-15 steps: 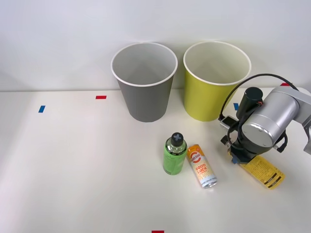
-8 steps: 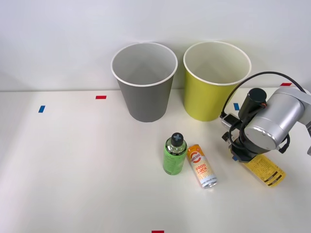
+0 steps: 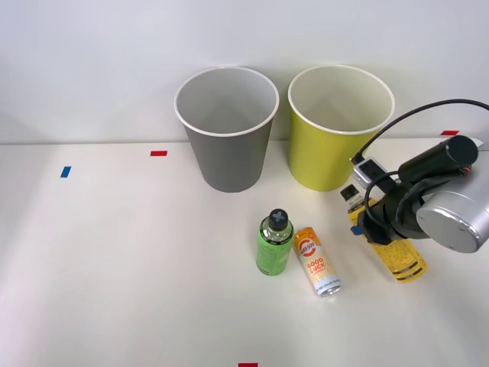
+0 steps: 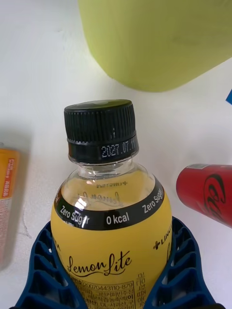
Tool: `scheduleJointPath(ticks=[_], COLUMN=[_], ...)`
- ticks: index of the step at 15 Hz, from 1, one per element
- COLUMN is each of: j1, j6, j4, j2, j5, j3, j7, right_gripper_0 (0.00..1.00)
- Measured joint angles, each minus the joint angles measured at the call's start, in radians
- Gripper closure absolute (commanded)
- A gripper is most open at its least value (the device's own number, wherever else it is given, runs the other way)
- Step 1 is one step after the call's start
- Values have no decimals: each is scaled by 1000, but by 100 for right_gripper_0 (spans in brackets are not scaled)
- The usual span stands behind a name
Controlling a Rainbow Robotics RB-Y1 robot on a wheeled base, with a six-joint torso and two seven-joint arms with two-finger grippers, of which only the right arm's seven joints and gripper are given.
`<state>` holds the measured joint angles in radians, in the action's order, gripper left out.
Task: Put cans in the gray bin, plastic bottles in the light green bin
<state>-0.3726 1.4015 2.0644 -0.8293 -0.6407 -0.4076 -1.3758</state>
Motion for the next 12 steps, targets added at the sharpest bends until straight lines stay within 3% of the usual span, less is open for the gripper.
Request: scheduleJointPath(ticks=[5,12], j1=[121,216], j6=[-59,-199], j4=[149,290], j2=[24,80], j5=[-12,-241], j3=[141,391], j7=[0,5], right_gripper_0=[97,97])
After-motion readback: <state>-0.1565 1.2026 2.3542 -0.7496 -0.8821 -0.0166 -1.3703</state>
